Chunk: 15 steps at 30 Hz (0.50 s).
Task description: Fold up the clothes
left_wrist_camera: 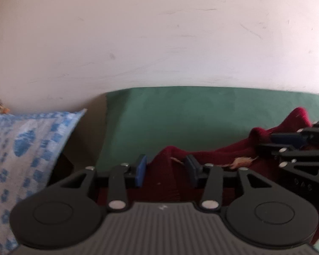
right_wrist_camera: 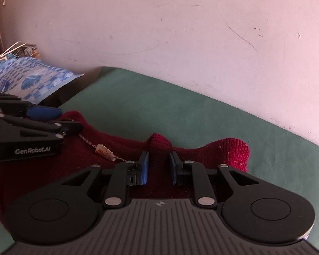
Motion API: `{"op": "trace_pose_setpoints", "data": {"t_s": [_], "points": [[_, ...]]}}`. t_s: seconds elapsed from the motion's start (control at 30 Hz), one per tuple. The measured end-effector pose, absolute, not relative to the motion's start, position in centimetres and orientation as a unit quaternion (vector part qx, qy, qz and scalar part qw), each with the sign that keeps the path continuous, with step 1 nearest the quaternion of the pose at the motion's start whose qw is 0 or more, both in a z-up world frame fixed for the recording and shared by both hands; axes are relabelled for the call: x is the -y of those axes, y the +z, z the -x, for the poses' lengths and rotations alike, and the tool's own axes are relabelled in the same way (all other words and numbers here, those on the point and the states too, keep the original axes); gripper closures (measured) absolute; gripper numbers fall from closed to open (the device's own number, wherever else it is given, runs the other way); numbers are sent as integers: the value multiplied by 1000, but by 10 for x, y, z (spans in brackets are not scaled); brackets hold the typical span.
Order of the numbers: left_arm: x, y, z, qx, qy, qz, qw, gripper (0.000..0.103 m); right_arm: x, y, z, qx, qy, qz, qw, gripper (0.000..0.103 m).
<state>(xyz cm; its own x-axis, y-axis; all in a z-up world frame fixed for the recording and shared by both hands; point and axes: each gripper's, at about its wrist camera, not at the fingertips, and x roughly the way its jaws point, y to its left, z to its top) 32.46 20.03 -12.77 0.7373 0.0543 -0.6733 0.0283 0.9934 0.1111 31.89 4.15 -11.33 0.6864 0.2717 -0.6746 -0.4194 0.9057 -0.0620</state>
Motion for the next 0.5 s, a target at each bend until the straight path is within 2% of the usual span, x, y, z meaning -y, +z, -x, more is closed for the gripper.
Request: {"op": "trace_pose_setpoints", "data": {"t_s": [0.1,0.13,0.17,0.2,0.27,0.33,0.43,0.5], "points": [[-194,-127,-326,-363,10,-73,929,48,-51,-115,-317,-341,187,126,913,79],[-195,-123,-325,-364,4,-70,929,52,-52,-111,-317,-337,194,126,913,78],[-200,-115,-322,-361,-9,-53,931,60,-45,-104,-314,-331,205,108,915,78],[-206,-107,-319,-356,-25,-29,934,62,-36,-95,-309,-323,219,78,917,77],[-219,-88,-305,-337,-49,7,940,60,-15,-77,-294,-317,222,32,922,74],[-235,-67,-281,-306,-63,40,949,60,5,-58,-276,-313,217,-11,924,62],[-247,-52,-240,-294,-49,68,952,64,32,-36,-247,-317,203,-63,924,61],[-241,-57,-218,-336,-17,51,940,55,36,-40,-216,-351,173,-67,918,61]]}}
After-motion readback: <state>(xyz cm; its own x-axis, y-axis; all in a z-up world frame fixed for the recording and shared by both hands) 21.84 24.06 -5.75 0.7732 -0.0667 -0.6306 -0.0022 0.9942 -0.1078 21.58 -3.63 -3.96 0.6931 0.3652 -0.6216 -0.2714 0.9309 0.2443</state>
